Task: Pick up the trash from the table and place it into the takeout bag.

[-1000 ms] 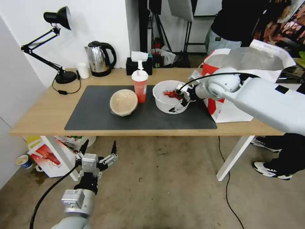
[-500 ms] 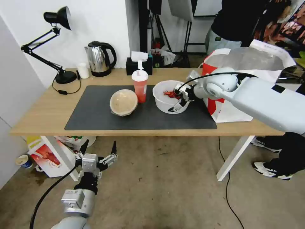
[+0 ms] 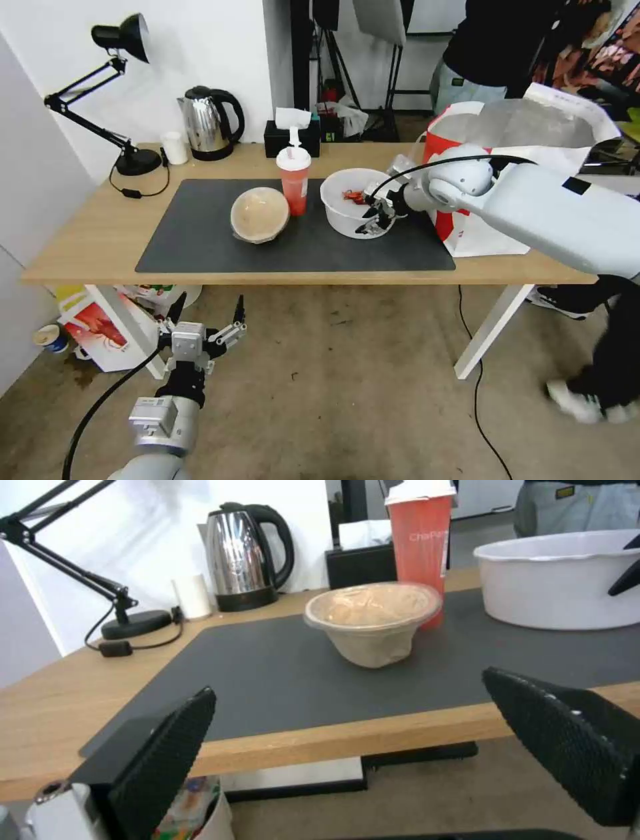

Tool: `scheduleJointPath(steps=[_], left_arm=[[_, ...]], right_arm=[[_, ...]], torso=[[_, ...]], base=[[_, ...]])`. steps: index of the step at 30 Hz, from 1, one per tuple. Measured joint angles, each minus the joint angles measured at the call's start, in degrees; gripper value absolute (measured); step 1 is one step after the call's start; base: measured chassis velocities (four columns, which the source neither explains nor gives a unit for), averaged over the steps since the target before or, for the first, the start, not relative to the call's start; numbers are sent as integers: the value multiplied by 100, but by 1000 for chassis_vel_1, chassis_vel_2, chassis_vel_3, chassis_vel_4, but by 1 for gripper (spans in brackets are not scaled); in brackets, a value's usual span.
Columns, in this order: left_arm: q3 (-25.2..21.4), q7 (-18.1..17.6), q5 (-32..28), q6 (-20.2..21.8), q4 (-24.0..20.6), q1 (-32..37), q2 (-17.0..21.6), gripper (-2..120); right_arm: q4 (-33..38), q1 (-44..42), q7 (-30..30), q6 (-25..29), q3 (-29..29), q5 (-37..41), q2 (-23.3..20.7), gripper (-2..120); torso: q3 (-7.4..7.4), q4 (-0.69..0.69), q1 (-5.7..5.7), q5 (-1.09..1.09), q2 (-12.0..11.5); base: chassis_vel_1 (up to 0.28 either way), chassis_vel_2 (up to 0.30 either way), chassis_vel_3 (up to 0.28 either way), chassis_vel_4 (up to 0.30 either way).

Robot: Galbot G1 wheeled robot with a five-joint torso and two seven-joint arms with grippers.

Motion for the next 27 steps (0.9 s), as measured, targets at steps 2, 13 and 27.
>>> scheduleJointPath(steps=[2,13,27], left_arm=[[0,0,0,0,0,0,0,100],[0,0,0,0,0,0,0,100],[0,0,0,0,0,0,0,100]], right_arm=[[-8,32,-15,0,-44,2,20,14],[-63,116,-24,-2,-172,33,94,0],[-80,153,-13,-2,-204,144,134,0]], torso=[[0,0,0,0,0],[0,0,0,-1,0],[0,0,0,0,0]], base=[[0,0,0,0],[0,0,0,0],[0,0,0,0]])
